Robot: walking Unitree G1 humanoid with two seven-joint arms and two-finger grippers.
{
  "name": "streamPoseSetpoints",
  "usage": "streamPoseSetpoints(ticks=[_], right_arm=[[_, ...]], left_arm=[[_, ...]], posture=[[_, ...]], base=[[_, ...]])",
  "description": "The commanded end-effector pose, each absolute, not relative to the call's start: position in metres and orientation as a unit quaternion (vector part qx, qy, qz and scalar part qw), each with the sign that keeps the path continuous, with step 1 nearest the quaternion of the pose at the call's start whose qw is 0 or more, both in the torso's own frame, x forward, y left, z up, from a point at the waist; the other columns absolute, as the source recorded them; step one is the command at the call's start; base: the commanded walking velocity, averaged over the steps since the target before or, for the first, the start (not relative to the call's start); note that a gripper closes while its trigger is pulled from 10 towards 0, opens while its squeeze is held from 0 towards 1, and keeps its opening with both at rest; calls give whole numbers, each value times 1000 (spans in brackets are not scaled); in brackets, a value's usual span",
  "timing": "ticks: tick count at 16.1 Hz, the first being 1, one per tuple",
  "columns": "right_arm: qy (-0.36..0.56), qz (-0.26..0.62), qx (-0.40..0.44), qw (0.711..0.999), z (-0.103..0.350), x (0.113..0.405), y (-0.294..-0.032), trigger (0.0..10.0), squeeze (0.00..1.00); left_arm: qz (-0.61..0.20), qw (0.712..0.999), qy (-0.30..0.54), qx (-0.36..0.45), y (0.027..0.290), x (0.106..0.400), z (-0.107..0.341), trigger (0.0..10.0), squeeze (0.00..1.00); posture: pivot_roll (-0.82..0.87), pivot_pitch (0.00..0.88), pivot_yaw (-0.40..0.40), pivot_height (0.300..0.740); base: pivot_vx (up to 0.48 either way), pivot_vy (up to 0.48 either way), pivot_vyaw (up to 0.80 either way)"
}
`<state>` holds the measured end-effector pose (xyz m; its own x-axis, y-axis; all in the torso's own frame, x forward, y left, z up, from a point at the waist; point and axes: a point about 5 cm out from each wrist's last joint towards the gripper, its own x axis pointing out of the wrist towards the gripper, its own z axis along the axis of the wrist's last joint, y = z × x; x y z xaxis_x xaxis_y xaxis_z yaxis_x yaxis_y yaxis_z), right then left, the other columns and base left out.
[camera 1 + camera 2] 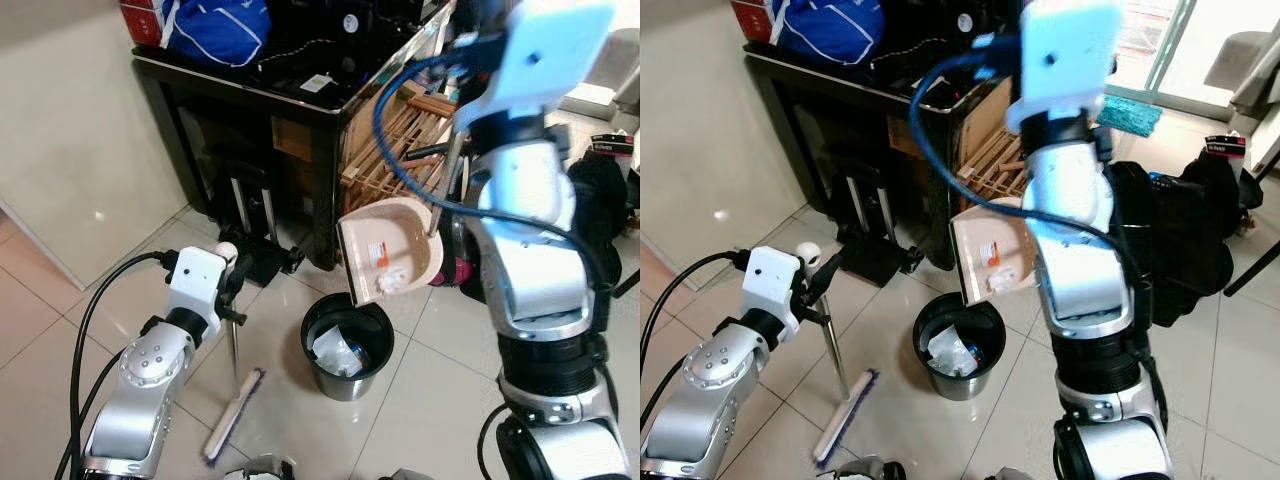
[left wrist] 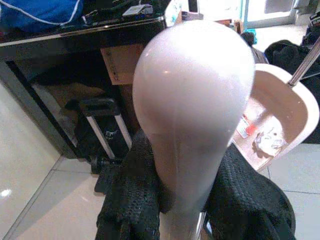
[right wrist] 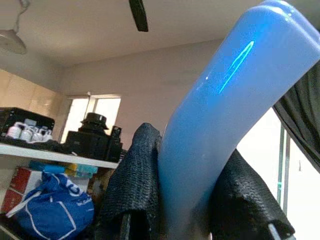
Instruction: Sweep floor
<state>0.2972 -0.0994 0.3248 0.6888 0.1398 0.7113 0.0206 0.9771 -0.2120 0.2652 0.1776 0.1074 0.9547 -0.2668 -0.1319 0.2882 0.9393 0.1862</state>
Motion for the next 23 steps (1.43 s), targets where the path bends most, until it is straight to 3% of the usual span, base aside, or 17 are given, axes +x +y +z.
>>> streamPoseSetpoints(ticks=[1,13,17,23], right_arm=[[-428,46,-115,895,328,288,-93,10000,0],[-474,105,-114,867,296,266,-63,10000,0],[-489,181,-136,843,288,255,-42,10000,0],[-460,245,-159,839,274,254,-30,10000,0]], left_arm=[[-136,983,43,113,182,267,110,10000,0],[-149,980,38,124,177,269,107,10000,0],[-152,980,33,124,174,269,111,10000,0],[-153,980,34,122,171,268,113,10000,0]], posture=[[-1,65,39,740],[1,66,43,740],[0,65,43,740],[-7,63,49,740]], base=[[0,0,0],[0,0,0],[0,0,0],[0,0,0]])
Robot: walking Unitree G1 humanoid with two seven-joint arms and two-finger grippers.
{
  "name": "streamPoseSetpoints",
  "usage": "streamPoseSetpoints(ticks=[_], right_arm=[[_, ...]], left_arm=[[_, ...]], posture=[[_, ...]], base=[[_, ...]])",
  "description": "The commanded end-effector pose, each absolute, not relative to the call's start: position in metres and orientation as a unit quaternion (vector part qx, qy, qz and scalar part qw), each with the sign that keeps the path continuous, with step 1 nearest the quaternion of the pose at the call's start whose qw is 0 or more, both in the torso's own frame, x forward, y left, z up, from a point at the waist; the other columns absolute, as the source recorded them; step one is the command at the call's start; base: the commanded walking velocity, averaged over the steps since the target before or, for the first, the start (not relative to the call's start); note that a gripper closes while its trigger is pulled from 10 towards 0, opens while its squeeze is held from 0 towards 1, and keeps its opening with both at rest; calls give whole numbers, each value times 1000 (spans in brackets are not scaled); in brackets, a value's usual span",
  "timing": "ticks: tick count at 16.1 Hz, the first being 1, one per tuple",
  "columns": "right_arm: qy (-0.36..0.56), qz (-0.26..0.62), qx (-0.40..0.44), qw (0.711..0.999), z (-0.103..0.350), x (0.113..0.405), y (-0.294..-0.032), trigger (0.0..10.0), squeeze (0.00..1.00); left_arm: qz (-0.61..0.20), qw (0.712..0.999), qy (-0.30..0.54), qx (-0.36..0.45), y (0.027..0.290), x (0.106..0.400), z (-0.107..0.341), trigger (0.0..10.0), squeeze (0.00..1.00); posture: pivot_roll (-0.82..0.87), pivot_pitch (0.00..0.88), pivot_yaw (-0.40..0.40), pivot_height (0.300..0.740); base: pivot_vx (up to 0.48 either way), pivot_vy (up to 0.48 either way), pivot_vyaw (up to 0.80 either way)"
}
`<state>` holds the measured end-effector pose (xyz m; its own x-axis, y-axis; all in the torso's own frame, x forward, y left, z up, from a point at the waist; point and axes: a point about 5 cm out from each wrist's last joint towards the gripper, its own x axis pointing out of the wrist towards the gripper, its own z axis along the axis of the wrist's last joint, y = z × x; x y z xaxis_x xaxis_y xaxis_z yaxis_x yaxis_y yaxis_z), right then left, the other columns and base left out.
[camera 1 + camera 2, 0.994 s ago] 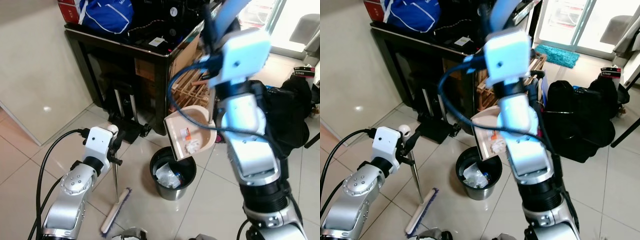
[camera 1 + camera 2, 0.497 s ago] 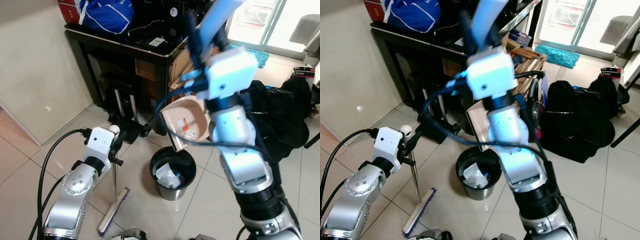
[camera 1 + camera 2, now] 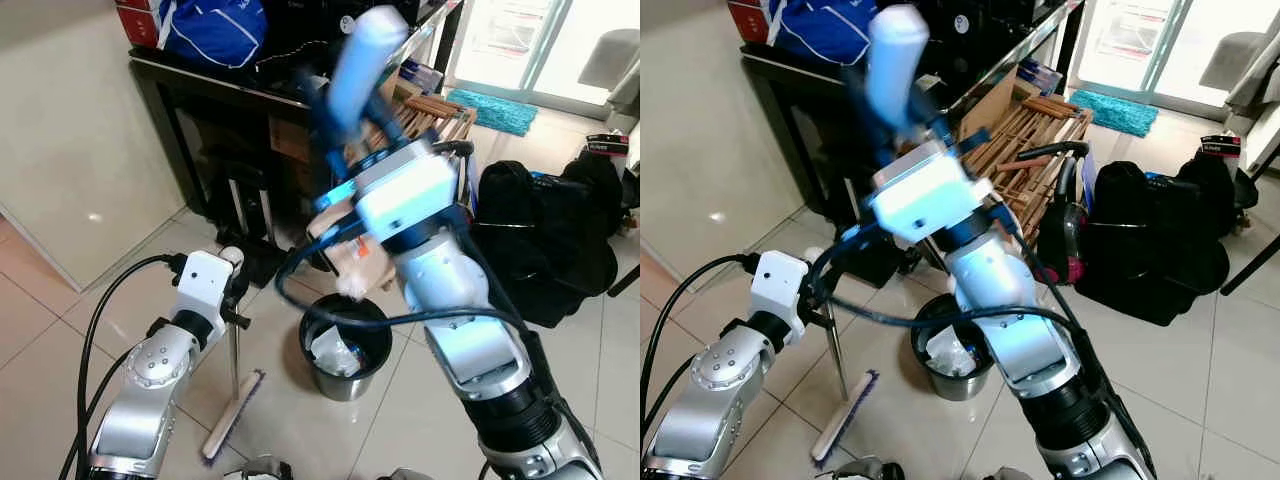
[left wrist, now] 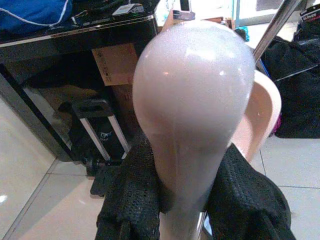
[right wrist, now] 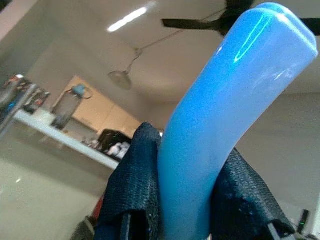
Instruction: Sweep floor
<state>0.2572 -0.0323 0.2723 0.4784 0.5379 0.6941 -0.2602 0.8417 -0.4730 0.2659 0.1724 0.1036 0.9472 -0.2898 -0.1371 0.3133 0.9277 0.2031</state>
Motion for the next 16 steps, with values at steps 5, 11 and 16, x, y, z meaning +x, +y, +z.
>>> streamPoseSetpoints(ticks=[5,11,16], right_arm=[[-435,201,-192,856,271,268,-42,10000,0],[-346,-94,-117,926,306,292,-168,10000,0],[-230,-255,-161,925,272,267,-246,10000,0]], left_arm=[[-157,979,34,125,169,268,112,10000,0],[-164,979,39,114,165,275,114,10000,0],[-190,974,69,104,155,273,99,10000,0]], posture=[[-13,56,54,740],[-38,51,69,740],[-62,38,73,740]], base=[[0,0,0],[0,0,0],[0,0,-800]])
